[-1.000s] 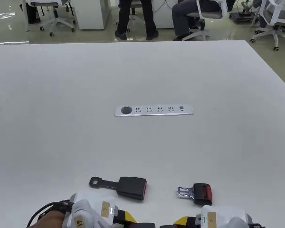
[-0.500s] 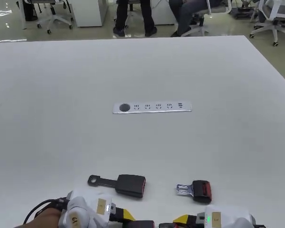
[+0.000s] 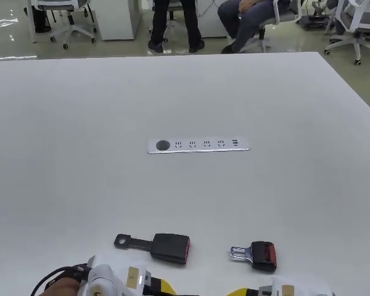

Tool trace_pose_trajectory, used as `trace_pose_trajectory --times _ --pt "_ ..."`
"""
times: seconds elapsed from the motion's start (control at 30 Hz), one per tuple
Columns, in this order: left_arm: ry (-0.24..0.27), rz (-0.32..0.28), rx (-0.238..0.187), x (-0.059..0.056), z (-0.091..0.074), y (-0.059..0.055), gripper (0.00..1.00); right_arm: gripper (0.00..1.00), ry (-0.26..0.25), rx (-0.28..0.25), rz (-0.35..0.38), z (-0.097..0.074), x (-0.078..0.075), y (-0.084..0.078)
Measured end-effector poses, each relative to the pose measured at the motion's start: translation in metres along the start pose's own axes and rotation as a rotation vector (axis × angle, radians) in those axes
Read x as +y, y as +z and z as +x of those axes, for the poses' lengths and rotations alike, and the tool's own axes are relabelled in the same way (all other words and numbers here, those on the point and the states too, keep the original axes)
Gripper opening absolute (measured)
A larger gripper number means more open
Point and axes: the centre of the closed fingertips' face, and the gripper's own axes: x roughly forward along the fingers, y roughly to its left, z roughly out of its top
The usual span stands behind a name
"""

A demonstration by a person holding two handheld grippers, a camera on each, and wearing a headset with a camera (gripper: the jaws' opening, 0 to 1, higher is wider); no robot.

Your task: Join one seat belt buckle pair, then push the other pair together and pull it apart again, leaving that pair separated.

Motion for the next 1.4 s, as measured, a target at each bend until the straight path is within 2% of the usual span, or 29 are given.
trace_pose_trajectory --times 0.33,0.37,0.43,0.47,0.53,0.57,0.6,0.63,0.7,0.87,1.07,1.13,1.23,1.33,1.4 --pt "0.014 0.016 0.061 0.0 0.001 -0.001 0.34 0.34 -0.028 0.048 -0.016 -0.001 0.0 -0.003" --pt "0.018 0.014 0.066 -0.001 0.001 -0.001 0.34 0.38 -0.042 0.048 -0.007 -0.001 0.0 -0.003" --pt "0.019 0.012 0.08 -0.002 0.001 -0.003 0.36 0.52 -0.038 0.05 0.014 -0.003 0.002 -0.003" --pt "0.024 0.004 0.102 -0.003 -0.001 -0.005 0.38 0.59 -0.042 0.047 0.013 -0.005 0.002 -0.003" --pt "0.03 -0.012 0.113 -0.005 -0.005 -0.005 0.45 0.62 -0.057 0.039 0.018 -0.011 -0.001 -0.003" --pt "0.029 -0.014 0.11 -0.006 -0.006 -0.005 0.49 0.65 -0.061 0.036 0.022 -0.012 -0.001 -0.002" --pt "0.016 -0.041 0.071 -0.011 -0.011 0.001 0.52 0.68 -0.071 0.026 0.022 -0.017 -0.004 0.0" --pt "0.015 -0.055 0.052 -0.012 -0.014 0.005 0.56 0.69 -0.079 0.023 0.02 -0.02 -0.005 0.0" --pt "0.043 -0.059 0.035 -0.008 -0.023 0.009 0.57 0.69 -0.083 0.016 0.016 -0.027 -0.008 0.002" --pt "0.106 -0.049 0.025 0.013 -0.045 0.013 0.64 0.71 -0.11 0.004 0.005 -0.042 -0.023 0.006" --pt "0.179 -0.037 0.022 0.053 -0.065 0.015 0.65 0.71 -0.152 0.0 0.015 -0.057 -0.056 0.009" --pt "0.183 -0.036 0.02 0.063 -0.067 0.016 0.65 0.72 -0.158 -0.003 0.044 -0.06 -0.068 0.008" --pt "0.185 -0.022 0.03 0.07 -0.067 0.017 0.66 0.74 -0.174 -0.002 0.055 -0.063 -0.082 0.006" --pt "0.187 0.004 0.064 0.086 -0.065 0.013 0.66 0.73 -0.178 0.011 0.062 -0.064 -0.097 0.0" --pt "0.182 0.0 0.063 0.091 -0.063 0.012 0.66 0.73 -0.176 0.023 0.067 -0.063 -0.104 -0.003"
